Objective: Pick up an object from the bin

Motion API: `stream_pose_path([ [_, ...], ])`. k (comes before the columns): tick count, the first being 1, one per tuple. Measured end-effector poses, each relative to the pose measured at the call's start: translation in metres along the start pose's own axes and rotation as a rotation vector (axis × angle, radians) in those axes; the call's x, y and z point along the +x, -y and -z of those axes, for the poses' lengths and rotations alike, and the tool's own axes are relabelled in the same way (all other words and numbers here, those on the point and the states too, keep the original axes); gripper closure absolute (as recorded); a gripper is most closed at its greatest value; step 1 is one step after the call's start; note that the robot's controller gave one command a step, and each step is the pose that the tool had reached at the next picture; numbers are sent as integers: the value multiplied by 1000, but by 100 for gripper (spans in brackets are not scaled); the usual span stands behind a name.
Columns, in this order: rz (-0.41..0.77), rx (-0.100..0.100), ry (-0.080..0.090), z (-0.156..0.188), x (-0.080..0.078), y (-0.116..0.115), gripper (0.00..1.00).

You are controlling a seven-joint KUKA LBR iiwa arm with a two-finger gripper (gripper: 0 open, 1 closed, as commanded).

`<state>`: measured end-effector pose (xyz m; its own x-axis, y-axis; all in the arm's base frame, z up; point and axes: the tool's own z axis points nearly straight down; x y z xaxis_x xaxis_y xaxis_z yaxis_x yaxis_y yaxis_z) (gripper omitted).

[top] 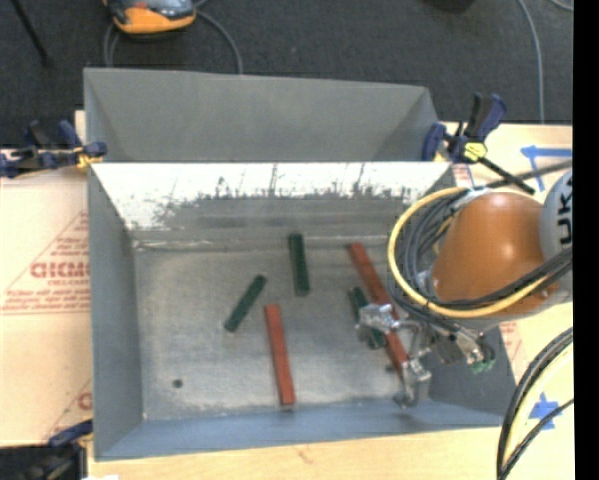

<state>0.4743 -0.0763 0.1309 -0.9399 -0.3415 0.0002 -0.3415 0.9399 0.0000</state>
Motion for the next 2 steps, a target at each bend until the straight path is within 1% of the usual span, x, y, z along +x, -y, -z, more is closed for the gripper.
stream_pose_path([
  [1, 0, 1, 3, 1, -1, 0, 0],
  [2, 162, -5, -3, 17, -18, 29, 0],
])
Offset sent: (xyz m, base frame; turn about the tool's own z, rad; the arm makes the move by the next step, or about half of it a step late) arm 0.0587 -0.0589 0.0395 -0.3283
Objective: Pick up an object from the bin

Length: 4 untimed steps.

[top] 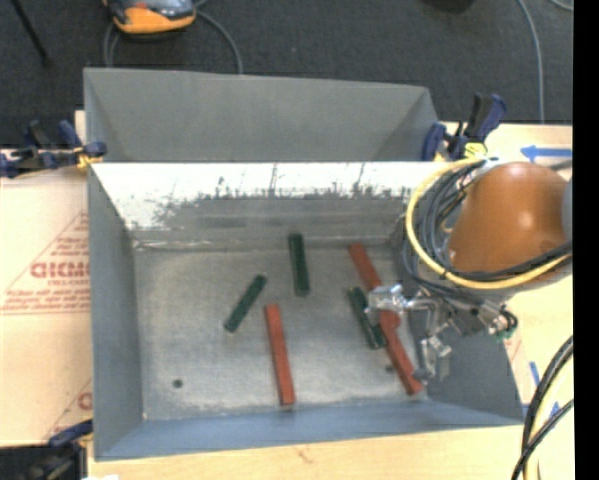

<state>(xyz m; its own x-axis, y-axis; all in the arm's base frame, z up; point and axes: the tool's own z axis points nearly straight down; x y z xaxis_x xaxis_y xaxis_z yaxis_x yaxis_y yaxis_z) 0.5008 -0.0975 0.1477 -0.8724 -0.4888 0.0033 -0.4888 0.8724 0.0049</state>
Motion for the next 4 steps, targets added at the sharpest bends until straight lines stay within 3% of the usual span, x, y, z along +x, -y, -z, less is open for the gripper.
stream_pose_path([
  [1, 163, 19, 14, -14, -9, 39, 0],
  [2, 264, 8, 5, -53, -16, 22, 0],
  [3, 354, 7, 5, -68, -49, 35, 0],
  [4, 759, 5, 18, -74, -37, 54, 100],
])
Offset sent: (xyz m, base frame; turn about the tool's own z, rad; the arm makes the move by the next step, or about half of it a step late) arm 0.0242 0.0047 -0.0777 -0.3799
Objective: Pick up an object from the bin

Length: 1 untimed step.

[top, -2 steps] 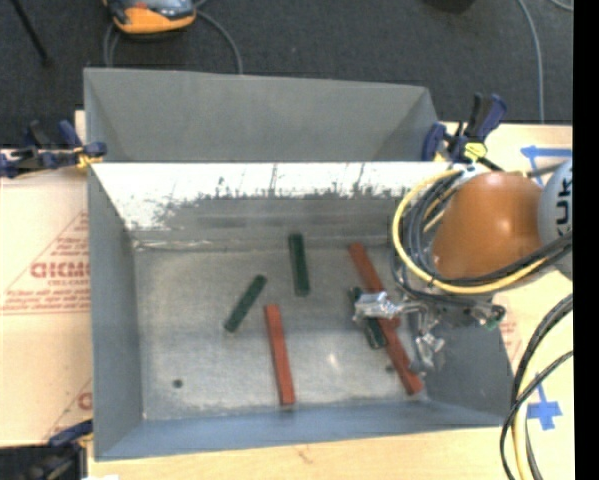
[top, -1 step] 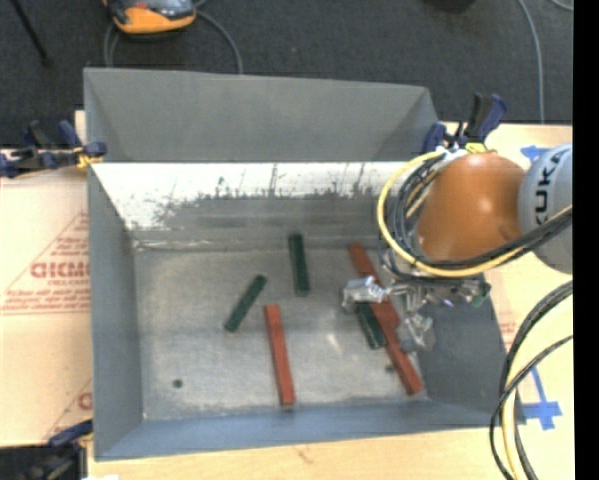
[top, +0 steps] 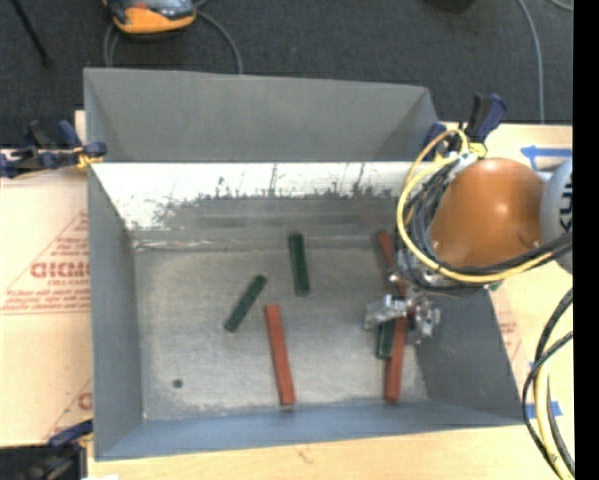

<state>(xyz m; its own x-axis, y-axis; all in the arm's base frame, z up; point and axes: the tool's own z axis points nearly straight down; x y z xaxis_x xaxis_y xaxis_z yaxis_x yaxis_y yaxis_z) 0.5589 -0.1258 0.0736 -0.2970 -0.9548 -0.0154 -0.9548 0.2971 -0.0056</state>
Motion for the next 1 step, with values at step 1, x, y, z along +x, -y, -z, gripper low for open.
stream_pose_path([
  [1, -1, 0, 0, 0, 0, 0, 100],
])
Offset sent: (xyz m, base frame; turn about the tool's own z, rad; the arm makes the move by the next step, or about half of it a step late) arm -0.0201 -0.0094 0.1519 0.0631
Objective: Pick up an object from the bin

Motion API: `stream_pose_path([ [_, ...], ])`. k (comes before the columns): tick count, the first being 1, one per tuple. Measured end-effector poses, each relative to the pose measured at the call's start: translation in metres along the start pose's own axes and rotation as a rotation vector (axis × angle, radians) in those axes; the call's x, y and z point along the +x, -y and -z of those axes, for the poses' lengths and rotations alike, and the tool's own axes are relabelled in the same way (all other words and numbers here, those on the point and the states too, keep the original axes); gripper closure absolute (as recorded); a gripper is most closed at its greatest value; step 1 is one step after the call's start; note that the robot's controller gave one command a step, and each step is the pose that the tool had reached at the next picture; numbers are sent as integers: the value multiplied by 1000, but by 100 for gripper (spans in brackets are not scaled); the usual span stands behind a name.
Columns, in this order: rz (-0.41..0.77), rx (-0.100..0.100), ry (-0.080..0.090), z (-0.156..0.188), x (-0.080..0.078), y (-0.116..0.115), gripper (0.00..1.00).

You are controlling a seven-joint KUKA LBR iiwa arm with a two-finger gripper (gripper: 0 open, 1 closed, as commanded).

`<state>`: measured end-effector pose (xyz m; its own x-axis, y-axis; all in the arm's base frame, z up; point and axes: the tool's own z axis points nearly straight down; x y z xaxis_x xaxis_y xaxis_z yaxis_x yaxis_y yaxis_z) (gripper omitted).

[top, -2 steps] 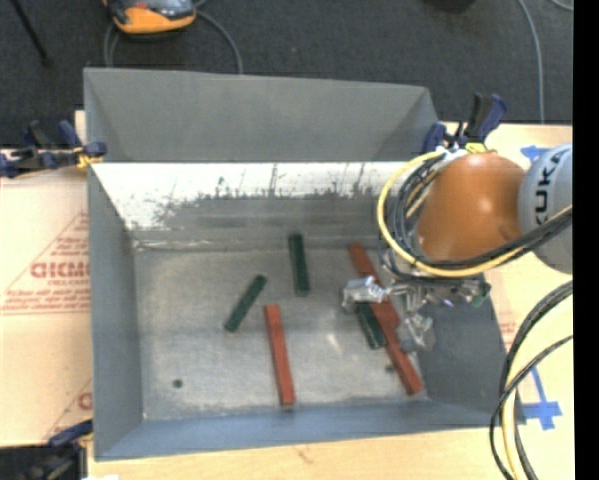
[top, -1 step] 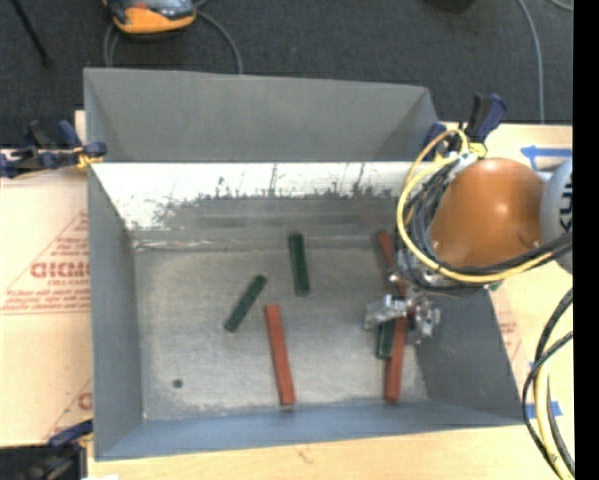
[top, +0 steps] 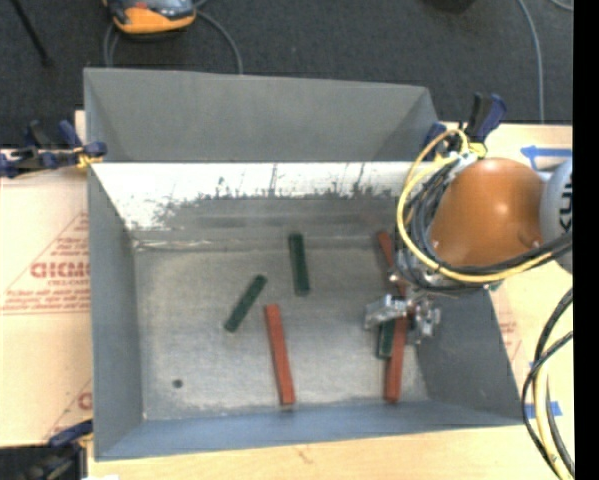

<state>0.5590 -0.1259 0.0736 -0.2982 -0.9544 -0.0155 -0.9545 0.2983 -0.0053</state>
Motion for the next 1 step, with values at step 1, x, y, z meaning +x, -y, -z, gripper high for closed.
stream_pose_path([
  [1, -67, -1, -13, 153, 13, -14, 100],
])
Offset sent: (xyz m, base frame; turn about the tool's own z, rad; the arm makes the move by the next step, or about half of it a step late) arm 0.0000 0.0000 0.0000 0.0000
